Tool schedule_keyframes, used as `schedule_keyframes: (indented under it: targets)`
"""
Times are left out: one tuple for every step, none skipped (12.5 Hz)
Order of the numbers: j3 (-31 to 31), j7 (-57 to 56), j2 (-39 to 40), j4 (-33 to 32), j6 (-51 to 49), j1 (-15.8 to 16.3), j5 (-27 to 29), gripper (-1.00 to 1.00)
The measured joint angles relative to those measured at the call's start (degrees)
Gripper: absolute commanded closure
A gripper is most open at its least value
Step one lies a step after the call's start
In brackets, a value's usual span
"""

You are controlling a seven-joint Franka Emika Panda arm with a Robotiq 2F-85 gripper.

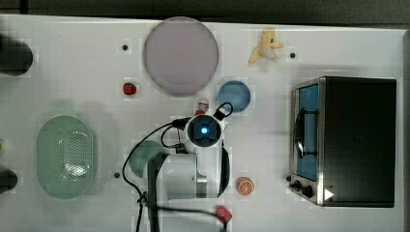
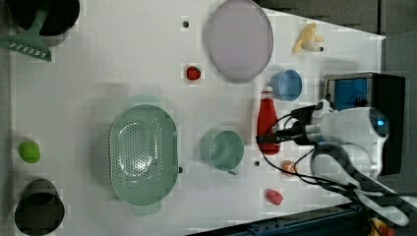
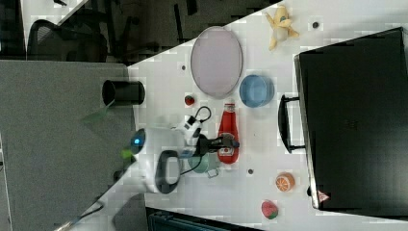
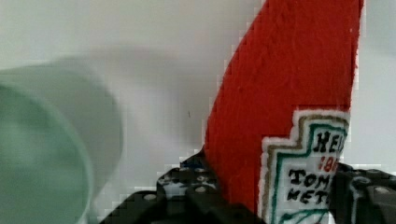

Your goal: Pick Ketchup from the table and place it in strainer.

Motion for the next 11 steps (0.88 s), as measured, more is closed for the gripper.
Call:
schedule_keyframes:
  targets:
    - [-0.03,0.0,-4.42,0.22,-4.62,-0.27,0.12,-0.2]
    - [0.12,0.0,-9.05,1.01,-9.6,-0.55,0.12,-0.2]
    - [0.47,0.08,-13.56,2.13,-14.8,-0.77,0.1,-0.2]
    - [0.63,0.67,-17.53,3.47,-18.94,-0.64,-0.02,-0.2]
    - [0.81,1.73,-20.51,5.15,-21.29,-0.57,-0.06,-0.2]
    - [1.52,2.85,-22.45,7.16,-22.1,-0.75,-0.02,-0.2]
    - [2.73,3.97,-23.66,8.95,-22.47,-0.79,0.0,-0.2]
    - [4.04,5.34,-24.18,10.41,-22.72,-0.38,0.17,-0.2]
    - [5.81,7.3,-24.24,10.85,-22.58,0.01,0.23,-0.2]
    - [8.16,9.68,-23.81,11.08,-22.91,0.2,0.18,-0.2]
    - [10.34,12.84,-23.02,10.97,-23.33,0.73,0.16,-0.2]
